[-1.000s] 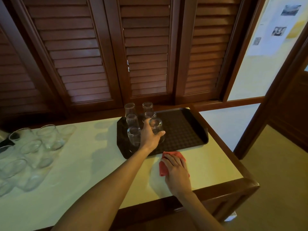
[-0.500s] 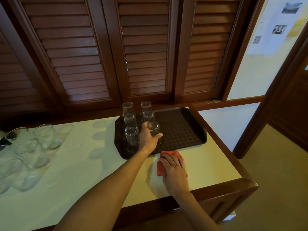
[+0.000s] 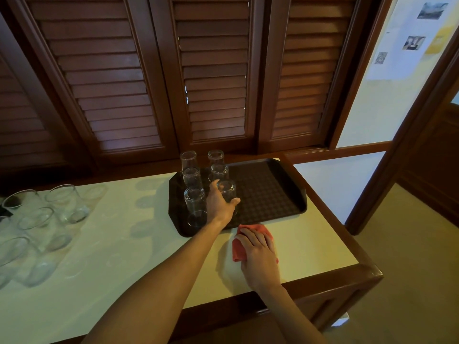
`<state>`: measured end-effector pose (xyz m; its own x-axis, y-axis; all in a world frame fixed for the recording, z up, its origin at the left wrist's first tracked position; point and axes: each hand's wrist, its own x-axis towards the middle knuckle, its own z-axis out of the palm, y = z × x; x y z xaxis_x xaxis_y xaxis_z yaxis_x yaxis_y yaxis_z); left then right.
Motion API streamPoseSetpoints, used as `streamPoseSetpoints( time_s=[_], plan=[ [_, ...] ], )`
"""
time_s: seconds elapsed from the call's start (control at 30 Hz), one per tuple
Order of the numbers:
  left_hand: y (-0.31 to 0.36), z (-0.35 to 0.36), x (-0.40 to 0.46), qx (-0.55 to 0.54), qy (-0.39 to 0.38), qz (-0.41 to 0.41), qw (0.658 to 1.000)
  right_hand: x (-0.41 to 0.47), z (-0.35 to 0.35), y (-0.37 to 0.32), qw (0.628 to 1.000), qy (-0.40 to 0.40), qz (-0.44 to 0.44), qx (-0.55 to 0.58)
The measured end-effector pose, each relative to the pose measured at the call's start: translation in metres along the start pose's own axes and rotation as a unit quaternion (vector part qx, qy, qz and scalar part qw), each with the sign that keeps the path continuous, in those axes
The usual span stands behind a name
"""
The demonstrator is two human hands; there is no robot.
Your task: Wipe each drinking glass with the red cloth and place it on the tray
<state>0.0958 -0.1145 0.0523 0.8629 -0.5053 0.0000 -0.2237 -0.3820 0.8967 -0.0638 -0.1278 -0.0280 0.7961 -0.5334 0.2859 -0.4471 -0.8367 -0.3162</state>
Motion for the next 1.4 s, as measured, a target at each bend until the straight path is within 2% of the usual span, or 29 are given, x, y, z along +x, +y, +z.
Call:
streamPoseSetpoints(
  time_s=[0.13, 0.27, 0.4, 0.47, 0.53, 0.7, 0.8, 0.87, 0.93, 1.07, 1.2, 1.4],
  plan=[
    [0.015, -0.007, -0.012, -0.008, 0.009, 0.008, 1.0, 0.0, -0.002, -0.001, 1.0, -0.003, 0.0, -0.011],
    [0.034, -0.03, -0.04, -0.036, 0.021, 0.071, 0.997, 0.002, -0.002, -0.002, 1.0, 0.001, 0.0, -0.027],
    [0.02, -0.086, -0.061, -0.04, 0.06, 0.135, 0.988, -0.002, 0.0, -0.012, 0.998, 0.045, -0.009, -0.052],
    [0.004, -0.123, -0.066, -0.027, 0.113, 0.138, 0.984, -0.004, 0.001, -0.034, 0.997, 0.063, -0.018, -0.051],
    [-0.014, -0.158, -0.071, -0.008, 0.198, 0.134, 0.971, -0.003, 0.005, -0.068, 0.996, 0.067, -0.038, -0.038],
    [-0.071, -0.233, -0.09, 0.006, 0.397, 0.09, 0.913, 0.0, 0.032, -0.171, 0.991, 0.029, -0.132, 0.026],
    [-0.108, -0.271, -0.101, 0.038, 0.48, 0.052, 0.875, -0.001, 0.048, -0.216, 0.984, 0.019, -0.171, 0.04],
    [-0.129, -0.292, -0.106, 0.032, 0.51, -0.003, 0.859, -0.004, 0.056, -0.233, 0.982, 0.016, -0.187, 0.031],
    [-0.14, -0.309, -0.109, -0.01, 0.502, -0.075, 0.862, -0.007, 0.061, -0.241, 0.98, 0.014, -0.196, 0.011],
    [-0.152, -0.332, -0.105, -0.06, 0.421, -0.173, 0.888, -0.01, 0.06, -0.242, 0.984, 0.014, -0.176, -0.009],
    [-0.162, -0.34, -0.094, -0.045, 0.377, -0.183, 0.907, -0.011, 0.056, -0.246, 0.989, -0.028, -0.142, -0.026],
    [-0.166, -0.345, -0.093, -0.037, 0.384, -0.182, 0.905, -0.012, 0.058, -0.245, 0.988, -0.066, -0.14, -0.029]
  ],
)
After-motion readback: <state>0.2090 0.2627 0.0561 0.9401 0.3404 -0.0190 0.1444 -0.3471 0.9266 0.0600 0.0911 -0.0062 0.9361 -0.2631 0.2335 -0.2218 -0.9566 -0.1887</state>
